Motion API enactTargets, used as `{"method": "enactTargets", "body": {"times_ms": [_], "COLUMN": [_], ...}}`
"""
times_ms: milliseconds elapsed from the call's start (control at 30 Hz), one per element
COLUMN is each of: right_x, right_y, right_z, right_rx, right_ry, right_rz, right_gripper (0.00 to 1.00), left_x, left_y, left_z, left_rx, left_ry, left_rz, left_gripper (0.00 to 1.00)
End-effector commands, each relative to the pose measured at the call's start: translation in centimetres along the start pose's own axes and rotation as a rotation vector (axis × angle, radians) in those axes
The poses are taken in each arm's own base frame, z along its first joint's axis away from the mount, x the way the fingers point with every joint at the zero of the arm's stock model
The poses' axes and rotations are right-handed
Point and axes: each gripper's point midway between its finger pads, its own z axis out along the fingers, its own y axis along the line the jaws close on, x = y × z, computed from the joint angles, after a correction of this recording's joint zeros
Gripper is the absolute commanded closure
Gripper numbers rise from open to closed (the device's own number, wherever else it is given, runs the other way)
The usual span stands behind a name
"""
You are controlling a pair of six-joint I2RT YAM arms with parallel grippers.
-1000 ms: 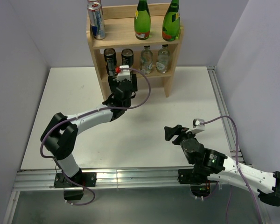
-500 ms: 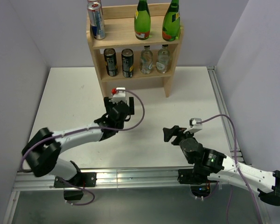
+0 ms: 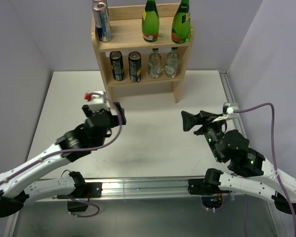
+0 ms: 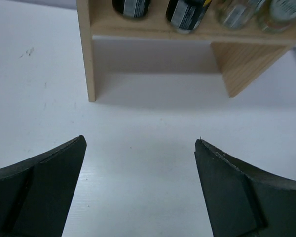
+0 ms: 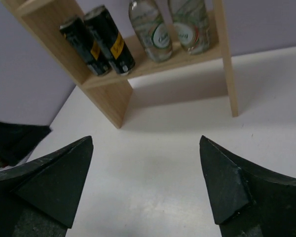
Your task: Place and organize the beverage onto the shelf
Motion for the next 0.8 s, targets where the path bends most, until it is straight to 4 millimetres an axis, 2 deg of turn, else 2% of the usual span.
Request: {"method": "enactTargets", "body": {"times_ms": [0, 67, 133, 200, 367, 767], "right_x": [-3.8, -5.1, -6.6, -7.8, -8.5, -8.9], "right_y": [-1.2, -1.4, -1.6, -1.6, -1.9, -2.2], "right_z": [-0.6, -1.0, -1.6, -2.0, -2.5, -2.8], "right_rx": [0.061, 0.061, 0.055, 0.043, 0.043, 0.040], "right_ry": [-0.075, -0.107, -0.138, -0.159, -0.169, -0.171], "right_rz": [-0.056, -0.040, -0.026, -0.015, -0.013, -0.016], "right_gripper": [0.02, 0.01, 0.00, 0.00, 0.00, 0.00], "left_x": [-6.2, -7.9, -9.8, -10.5, -10.8, -10.5], "left_y": [1.5, 1.4, 2.2, 3.0, 3.8, 3.7], "left_z": [-4.7, -6.1, -7.6, -8.2, -8.4, -8.0], "left_rx": [0.087, 0.159, 0.200, 0.194, 0.160, 0.150], "left_ry": [-0.097, -0.144, -0.210, -0.239, -0.237, -0.236], "left_rz": [-0.122, -0.156, -0.195, -0.211, -0.203, -0.200], "left_gripper": [0.01, 0.01, 0.01, 0.01, 0.01, 0.01]}}
